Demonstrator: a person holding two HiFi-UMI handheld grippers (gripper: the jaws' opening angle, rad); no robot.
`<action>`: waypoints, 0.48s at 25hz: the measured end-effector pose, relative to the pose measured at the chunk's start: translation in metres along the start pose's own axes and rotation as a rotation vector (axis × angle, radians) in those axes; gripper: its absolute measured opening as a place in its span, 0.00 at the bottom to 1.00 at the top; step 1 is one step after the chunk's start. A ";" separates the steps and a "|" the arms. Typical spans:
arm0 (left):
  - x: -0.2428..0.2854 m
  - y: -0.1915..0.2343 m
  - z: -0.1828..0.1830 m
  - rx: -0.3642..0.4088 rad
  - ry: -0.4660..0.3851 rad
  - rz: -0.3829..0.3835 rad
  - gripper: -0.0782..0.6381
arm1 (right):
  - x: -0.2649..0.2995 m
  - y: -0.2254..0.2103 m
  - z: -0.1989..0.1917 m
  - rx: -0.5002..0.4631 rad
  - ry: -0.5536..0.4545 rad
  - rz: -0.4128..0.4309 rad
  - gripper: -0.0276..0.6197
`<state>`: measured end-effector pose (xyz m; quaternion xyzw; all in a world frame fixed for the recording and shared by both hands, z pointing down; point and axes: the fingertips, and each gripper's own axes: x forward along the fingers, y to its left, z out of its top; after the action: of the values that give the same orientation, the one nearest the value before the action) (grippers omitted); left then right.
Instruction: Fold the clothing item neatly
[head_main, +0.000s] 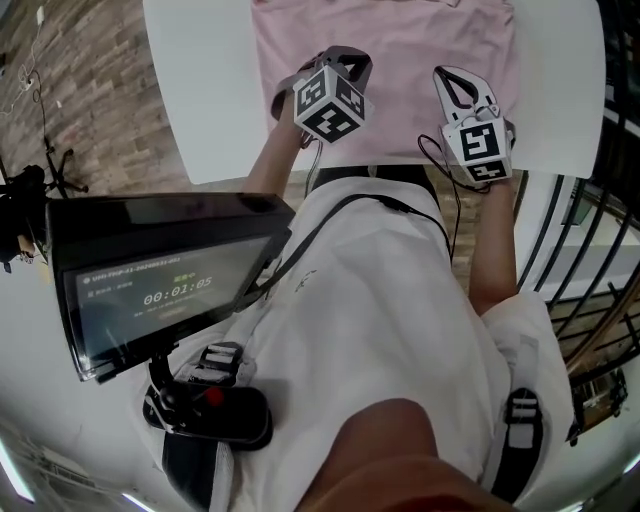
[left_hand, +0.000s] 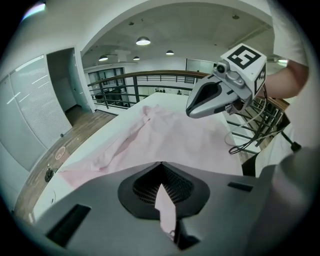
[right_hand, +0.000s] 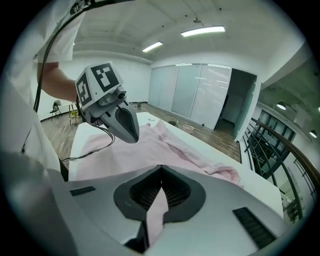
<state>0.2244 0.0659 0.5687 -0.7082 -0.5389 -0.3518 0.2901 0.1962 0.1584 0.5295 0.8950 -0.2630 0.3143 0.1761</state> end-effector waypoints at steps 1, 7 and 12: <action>-0.005 -0.017 0.006 0.008 0.002 -0.004 0.11 | -0.016 0.004 -0.002 -0.005 -0.004 0.004 0.05; -0.022 -0.097 0.014 0.029 0.028 -0.010 0.11 | -0.072 0.036 -0.012 -0.084 -0.033 0.065 0.05; -0.024 -0.168 0.001 0.049 0.043 -0.015 0.11 | -0.105 0.070 -0.035 -0.169 -0.035 0.122 0.05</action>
<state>0.0574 0.0954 0.5535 -0.6891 -0.5465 -0.3556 0.3162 0.0692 0.1574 0.4971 0.8647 -0.3453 0.2856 0.2268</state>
